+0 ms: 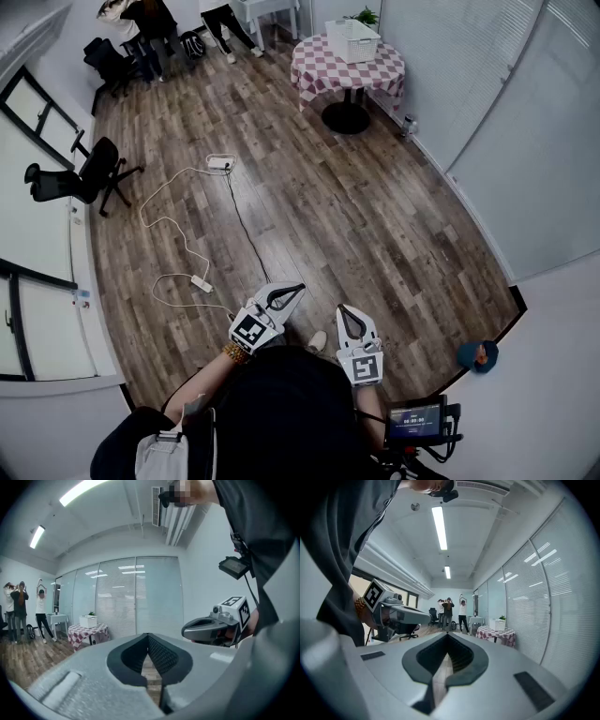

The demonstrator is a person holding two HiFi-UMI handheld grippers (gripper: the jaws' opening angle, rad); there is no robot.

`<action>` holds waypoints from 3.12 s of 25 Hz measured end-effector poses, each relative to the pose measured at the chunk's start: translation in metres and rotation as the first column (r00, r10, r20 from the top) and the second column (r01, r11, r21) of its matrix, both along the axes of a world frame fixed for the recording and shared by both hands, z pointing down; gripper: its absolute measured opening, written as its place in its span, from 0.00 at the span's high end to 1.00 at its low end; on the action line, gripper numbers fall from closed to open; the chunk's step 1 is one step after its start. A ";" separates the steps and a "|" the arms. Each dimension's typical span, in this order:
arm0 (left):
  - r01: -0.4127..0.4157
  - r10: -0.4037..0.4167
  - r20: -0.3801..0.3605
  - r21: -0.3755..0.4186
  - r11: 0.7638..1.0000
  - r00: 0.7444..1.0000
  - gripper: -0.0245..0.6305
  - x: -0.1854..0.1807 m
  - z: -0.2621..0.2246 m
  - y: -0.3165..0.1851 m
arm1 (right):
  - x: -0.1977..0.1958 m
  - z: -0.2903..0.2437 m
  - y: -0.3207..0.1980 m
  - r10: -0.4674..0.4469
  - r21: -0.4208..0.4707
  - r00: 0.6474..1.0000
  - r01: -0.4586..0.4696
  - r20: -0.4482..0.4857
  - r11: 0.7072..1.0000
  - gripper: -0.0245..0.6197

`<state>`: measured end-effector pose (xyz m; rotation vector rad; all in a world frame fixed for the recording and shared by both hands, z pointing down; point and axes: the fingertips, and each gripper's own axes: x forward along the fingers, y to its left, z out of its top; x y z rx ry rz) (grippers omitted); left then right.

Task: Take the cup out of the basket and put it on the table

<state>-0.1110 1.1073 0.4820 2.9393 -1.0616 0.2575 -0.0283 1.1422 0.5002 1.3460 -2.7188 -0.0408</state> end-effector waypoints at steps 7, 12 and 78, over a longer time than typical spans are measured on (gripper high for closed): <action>0.031 -0.032 0.041 0.017 0.999 0.999 0.96 0.004 -0.004 0.012 | 0.023 0.011 0.015 0.000 -0.015 1.000 0.000 0.028 1.000 0.95; 0.013 -0.014 0.044 0.018 1.000 0.999 0.96 0.013 -0.006 0.011 | 0.032 0.012 0.015 0.025 -0.019 0.997 -0.023 0.067 1.000 0.95; -0.304 0.315 0.079 -0.126 0.944 0.946 0.96 0.044 0.031 -0.777 | 0.001 0.037 -0.792 0.104 -0.182 0.994 -0.105 -0.017 0.978 0.95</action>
